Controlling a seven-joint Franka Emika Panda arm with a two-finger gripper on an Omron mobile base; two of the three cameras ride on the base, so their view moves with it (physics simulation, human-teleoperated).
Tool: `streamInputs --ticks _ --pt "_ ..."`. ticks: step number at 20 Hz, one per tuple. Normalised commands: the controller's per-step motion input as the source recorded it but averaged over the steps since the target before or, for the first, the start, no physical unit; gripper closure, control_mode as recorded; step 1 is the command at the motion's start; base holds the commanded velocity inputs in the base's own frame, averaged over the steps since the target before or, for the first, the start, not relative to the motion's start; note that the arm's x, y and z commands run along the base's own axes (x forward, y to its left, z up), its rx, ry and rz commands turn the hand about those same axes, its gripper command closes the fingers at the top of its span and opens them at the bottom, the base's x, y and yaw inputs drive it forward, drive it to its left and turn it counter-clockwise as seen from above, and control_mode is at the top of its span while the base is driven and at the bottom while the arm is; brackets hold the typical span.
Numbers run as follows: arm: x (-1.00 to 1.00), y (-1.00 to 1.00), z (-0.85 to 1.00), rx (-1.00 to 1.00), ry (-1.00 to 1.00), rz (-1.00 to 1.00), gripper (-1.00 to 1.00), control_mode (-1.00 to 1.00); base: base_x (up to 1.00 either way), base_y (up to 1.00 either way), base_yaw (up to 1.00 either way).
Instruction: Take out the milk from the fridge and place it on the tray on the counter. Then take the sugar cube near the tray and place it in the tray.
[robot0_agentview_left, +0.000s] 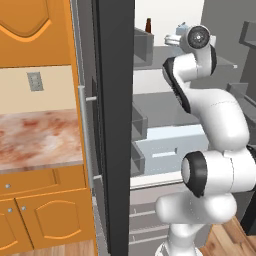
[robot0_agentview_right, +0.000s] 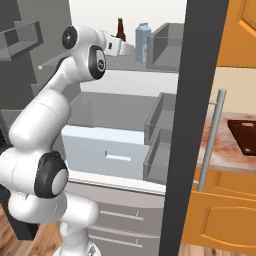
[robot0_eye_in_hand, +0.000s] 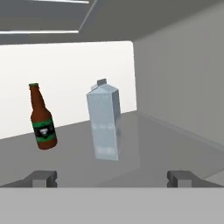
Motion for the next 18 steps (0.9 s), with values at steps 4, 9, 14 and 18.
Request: streamInputs --ticks 4,9,14,18 --pt "0.59 0.00 0.00 0.00 0.03 0.00 -1.00 -1.00 0.00 0.00 0.00" --pt "0.52 0.00 0.00 0.00 0.00 0.01 -1.00 -1.00 0.00 0.00 0.00" --pt "0.41 -0.01 0.00 0.00 0.00 0.03 -1.00 -1.00 0.00 0.00 0.00" --pt "0.39 -0.05 0.00 0.00 0.01 0.03 -1.00 -1.00 0.00 0.00 0.00"
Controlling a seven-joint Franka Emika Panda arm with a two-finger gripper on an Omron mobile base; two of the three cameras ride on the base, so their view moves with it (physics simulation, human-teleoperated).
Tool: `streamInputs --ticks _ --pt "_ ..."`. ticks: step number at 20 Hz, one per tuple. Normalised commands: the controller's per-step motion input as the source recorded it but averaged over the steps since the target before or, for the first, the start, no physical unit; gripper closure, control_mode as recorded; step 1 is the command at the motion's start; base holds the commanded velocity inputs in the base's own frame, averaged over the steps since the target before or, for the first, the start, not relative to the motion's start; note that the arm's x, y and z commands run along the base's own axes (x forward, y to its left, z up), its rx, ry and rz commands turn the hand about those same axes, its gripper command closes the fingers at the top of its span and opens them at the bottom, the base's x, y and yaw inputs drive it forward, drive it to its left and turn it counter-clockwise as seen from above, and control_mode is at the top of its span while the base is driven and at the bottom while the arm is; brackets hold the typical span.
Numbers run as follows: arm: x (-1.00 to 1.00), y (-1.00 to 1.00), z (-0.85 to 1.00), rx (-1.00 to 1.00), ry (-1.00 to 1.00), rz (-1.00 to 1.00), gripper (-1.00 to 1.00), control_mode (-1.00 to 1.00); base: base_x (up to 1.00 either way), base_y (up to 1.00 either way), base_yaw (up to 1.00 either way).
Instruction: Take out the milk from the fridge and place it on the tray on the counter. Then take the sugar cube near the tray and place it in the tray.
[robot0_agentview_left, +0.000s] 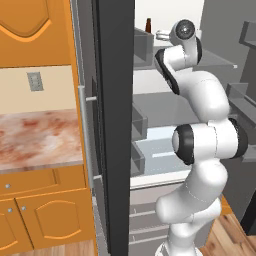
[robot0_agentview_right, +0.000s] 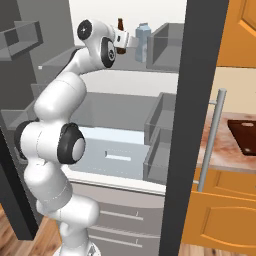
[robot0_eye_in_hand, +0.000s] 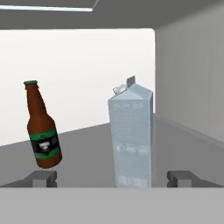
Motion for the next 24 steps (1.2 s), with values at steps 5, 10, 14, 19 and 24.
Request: streamInputs --ticks 5,10,14,19,24 --pt "0.32 -0.18 0.00 0.01 0.00 0.02 -1.00 -1.00 0.00 0.00 0.00" --pt "0.07 -0.34 0.00 0.03 0.00 0.00 -1.00 -1.00 0.00 0.00 0.00" --pt "0.27 -0.05 0.00 0.00 0.00 0.00 -1.00 -1.00 0.00 0.00 0.00" --pt "0.15 -0.06 0.00 0.00 0.00 0.01 -1.00 -1.00 0.00 0.00 0.00" --pt "0.12 -0.21 0.00 0.00 0.00 0.09 -1.00 -1.00 0.00 0.00 0.00"
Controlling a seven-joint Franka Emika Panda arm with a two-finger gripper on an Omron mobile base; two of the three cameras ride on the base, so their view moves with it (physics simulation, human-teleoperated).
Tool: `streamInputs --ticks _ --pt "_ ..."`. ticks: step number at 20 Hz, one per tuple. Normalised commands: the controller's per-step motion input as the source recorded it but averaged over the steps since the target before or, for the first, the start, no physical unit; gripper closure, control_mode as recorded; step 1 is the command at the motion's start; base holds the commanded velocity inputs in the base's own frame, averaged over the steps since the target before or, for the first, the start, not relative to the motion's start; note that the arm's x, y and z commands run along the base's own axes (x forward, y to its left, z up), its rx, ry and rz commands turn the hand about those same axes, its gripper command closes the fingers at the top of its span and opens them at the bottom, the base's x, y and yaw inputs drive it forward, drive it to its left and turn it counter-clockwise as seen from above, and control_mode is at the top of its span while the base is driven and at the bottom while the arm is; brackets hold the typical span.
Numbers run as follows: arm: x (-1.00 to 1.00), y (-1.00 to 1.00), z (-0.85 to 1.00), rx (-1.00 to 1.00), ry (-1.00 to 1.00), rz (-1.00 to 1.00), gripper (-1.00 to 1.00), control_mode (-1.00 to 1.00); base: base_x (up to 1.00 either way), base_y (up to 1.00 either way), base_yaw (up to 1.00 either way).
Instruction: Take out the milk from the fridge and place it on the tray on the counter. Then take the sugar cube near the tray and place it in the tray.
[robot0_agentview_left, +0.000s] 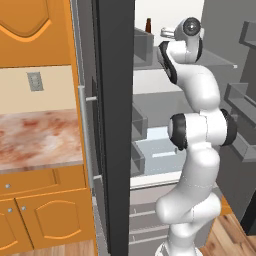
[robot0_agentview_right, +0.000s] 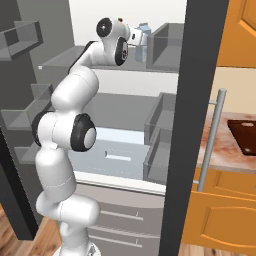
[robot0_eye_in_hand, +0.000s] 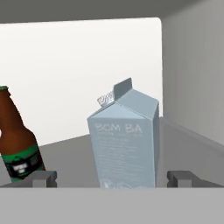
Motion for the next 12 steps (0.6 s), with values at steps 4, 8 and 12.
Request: streamInputs --ticks 4,8,12 --pt "0.33 0.00 0.00 0.00 0.01 0.01 -1.00 -1.00 0.00 0.00 0.00" --pt "0.23 -0.01 0.00 0.00 0.03 0.00 -1.00 -1.00 0.00 0.00 0.00" --pt "0.06 -0.07 0.00 0.00 0.00 0.00 -1.00 -1.00 0.00 0.00 0.00"
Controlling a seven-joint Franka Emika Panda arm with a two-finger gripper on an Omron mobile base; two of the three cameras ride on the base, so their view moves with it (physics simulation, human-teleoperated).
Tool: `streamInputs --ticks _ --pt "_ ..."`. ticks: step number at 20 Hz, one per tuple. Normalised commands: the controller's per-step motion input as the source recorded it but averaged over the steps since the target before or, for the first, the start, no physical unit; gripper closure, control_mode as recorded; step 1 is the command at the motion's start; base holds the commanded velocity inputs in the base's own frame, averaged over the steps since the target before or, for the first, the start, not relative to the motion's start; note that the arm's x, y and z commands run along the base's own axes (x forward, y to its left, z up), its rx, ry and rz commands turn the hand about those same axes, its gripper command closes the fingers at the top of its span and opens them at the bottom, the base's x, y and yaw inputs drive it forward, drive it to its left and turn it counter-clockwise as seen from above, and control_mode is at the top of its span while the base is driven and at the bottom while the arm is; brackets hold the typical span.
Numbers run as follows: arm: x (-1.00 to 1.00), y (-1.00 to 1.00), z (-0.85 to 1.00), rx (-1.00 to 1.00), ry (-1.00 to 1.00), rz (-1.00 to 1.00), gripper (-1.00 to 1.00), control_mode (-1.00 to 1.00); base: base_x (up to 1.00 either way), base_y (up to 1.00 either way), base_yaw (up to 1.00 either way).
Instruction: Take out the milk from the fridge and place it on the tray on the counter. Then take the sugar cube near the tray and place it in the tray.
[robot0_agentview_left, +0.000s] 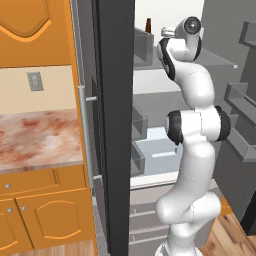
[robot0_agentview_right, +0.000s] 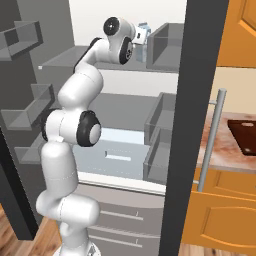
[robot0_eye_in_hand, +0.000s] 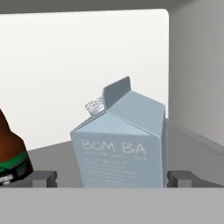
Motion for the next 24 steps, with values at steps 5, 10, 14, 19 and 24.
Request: streamInputs --ticks 5,10,14,19,24 --pt "0.08 -0.06 0.00 0.00 0.00 0.00 -1.00 -1.00 0.00 0.00 0.00" --pt "0.05 -0.13 0.00 0.00 0.00 0.00 -1.00 -1.00 0.00 0.00 0.00" --pt "0.05 -0.20 0.00 0.00 0.00 0.00 1.00 -1.00 0.00 0.00 0.00" --pt "0.01 -0.25 0.01 0.00 0.00 0.01 1.00 -1.00 0.00 0.00 0.00" --pt "-0.28 0.14 0.05 0.00 -0.01 0.01 1.00 -1.00 0.00 0.00 0.00"
